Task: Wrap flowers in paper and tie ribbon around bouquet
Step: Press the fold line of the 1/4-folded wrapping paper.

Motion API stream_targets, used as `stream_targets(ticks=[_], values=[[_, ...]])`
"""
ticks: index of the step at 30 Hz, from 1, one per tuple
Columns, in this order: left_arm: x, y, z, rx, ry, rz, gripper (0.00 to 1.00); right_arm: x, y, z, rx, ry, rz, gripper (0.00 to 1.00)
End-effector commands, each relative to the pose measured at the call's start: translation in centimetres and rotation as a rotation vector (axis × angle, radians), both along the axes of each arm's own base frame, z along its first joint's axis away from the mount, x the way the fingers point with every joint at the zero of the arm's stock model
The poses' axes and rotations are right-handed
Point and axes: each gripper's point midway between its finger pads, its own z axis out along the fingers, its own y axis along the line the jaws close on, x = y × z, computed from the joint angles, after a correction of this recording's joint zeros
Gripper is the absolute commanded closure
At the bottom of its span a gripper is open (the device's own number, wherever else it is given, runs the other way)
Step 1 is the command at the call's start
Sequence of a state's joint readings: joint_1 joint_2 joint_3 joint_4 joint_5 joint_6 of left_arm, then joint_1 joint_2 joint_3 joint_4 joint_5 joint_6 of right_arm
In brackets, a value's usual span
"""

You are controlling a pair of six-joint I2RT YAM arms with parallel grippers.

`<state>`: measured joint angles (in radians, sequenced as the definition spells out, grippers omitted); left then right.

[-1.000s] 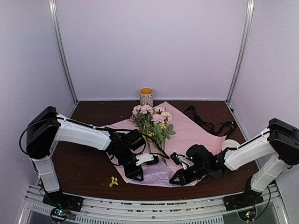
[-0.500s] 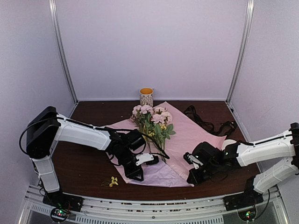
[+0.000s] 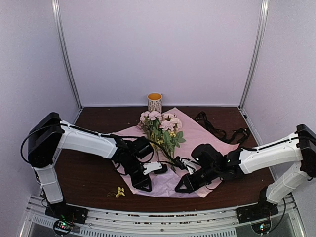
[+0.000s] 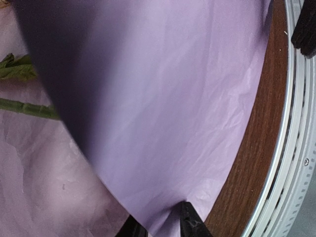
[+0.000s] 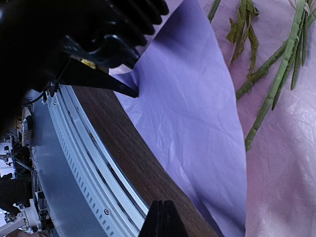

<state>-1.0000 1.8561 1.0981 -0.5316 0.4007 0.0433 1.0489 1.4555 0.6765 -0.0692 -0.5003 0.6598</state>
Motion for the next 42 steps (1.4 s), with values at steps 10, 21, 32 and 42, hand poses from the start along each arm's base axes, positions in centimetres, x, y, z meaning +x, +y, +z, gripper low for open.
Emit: stream_targets(ticks=[10,21,32,42], values=[[1.7,1.6,2.0,-0.024,-0.144,0.084,0.75,0.2,-1.6,-6.7,-0.146,0.063,-0.07,1.0],[-1.9,-2.0,3.6,0.102,-0.462,-0.385,0.81,-0.2,-1.8,-7.2,-0.152,0.102,-0.08,1.0],[-2.6,0.8,-0.2,0.284,-0.398,-0.513,0.89,0.1,-1.5,-6.7,-0.11,0.108,-0.104,1.0],[-1.6,4.9,0.2,0.32,-0.348,-0.33,0.93,0.1,-2.0,-7.4,-0.154,0.096,-0.091,1.0]])
